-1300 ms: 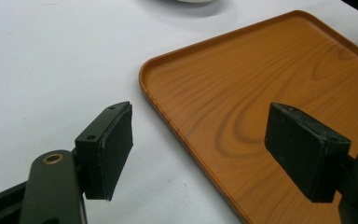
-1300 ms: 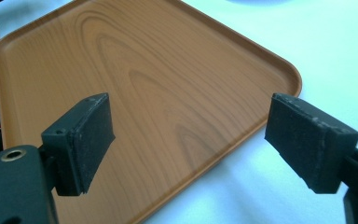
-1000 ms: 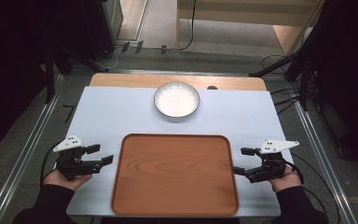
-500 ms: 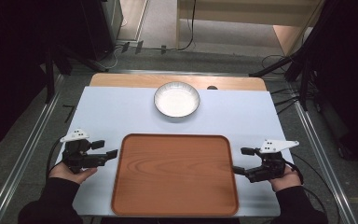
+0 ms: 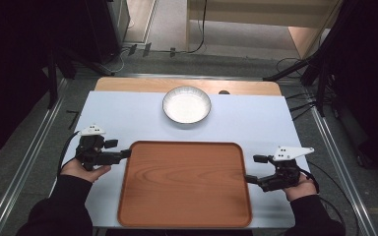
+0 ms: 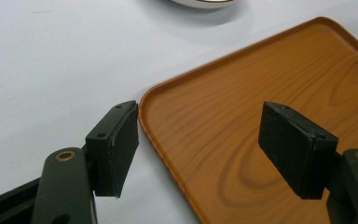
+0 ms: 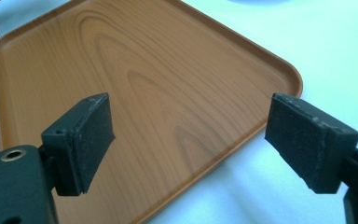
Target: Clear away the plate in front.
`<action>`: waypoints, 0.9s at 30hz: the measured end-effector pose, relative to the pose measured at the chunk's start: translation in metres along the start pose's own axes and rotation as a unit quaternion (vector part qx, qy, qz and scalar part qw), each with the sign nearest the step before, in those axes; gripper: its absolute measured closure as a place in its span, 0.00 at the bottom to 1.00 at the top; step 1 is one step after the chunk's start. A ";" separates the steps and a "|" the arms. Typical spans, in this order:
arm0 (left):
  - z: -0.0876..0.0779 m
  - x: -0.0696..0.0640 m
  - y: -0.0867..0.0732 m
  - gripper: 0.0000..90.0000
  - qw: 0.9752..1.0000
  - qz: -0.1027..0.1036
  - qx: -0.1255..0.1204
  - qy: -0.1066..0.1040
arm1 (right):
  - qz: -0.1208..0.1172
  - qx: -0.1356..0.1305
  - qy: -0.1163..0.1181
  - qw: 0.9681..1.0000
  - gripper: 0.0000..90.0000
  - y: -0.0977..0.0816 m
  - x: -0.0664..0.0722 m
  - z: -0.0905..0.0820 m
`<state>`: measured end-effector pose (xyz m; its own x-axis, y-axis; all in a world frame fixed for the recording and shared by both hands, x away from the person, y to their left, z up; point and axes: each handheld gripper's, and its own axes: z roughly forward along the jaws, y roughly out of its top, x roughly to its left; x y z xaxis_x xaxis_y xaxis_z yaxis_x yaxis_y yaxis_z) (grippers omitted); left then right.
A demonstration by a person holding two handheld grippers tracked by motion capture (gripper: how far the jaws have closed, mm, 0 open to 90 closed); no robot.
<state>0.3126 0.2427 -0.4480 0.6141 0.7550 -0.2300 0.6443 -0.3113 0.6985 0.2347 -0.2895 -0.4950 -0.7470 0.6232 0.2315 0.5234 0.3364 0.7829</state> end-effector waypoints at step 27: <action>0.040 0.008 0.049 0.30 1.000 -0.004 0.008 0.004 | -0.002 -0.003 0.003 1.000 0.18 0.000 0.000 0.001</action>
<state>0.3677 0.2108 -0.4422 0.6061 0.7614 -0.2300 0.6560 -0.3151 0.6858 0.2350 -0.2884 -0.4958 -0.7517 0.6179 0.2307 0.5174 0.3354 0.7873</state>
